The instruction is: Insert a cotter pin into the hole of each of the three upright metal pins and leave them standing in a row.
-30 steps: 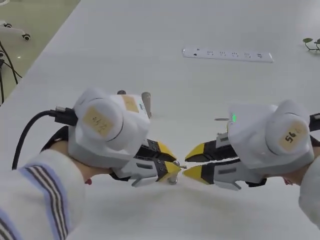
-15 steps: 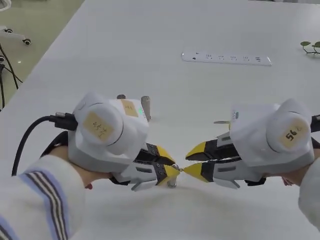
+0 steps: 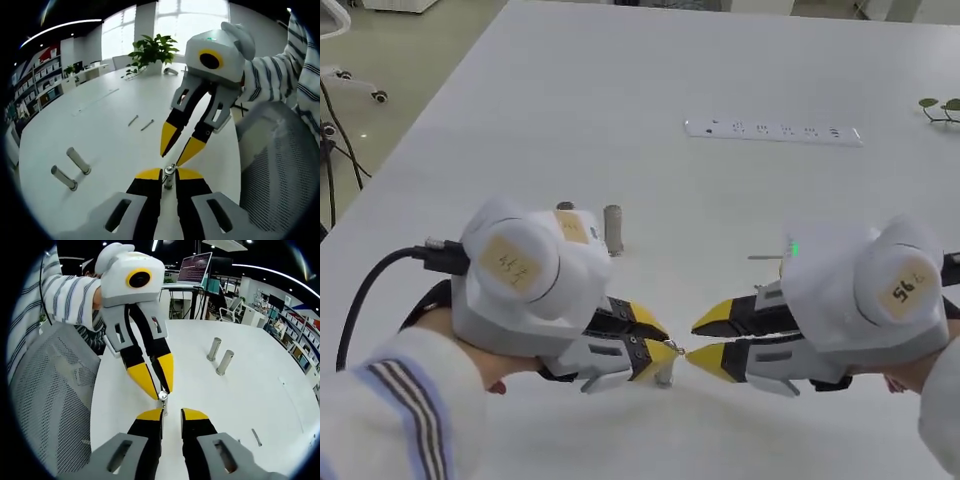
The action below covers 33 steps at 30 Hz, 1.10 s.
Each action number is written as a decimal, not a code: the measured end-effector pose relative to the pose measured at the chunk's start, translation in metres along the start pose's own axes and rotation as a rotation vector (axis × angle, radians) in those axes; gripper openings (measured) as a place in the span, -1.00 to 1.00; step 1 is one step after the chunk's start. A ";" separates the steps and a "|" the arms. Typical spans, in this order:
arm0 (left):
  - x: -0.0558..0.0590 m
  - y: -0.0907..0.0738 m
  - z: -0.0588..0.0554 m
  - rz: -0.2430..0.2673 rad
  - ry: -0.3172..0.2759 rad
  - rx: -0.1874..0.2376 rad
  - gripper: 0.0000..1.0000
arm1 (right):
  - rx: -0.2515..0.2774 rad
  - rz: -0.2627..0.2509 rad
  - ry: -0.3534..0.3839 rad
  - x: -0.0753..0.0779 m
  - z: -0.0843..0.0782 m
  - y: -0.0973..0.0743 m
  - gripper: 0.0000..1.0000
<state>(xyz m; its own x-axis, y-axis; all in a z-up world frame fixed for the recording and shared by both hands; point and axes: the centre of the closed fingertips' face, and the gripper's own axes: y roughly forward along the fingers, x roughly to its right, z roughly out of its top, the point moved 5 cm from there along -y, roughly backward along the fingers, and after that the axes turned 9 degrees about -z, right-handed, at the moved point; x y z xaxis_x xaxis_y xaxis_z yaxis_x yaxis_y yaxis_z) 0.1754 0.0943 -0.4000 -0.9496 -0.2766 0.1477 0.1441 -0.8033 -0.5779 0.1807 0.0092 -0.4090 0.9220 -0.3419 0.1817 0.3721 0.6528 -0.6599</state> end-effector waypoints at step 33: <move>0.021 -0.040 -0.035 0.108 -0.156 0.150 0.98 | 0.041 0.033 0.113 -0.018 -0.009 0.024 -0.73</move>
<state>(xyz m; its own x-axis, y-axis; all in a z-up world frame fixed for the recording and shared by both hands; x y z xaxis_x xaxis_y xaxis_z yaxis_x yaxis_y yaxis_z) 0.1401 0.1394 -0.4016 -0.8736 -0.4337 0.2207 0.2930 -0.8309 -0.4730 0.1719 0.0252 -0.4343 0.9166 -0.3926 0.0753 0.3481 0.6913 -0.6332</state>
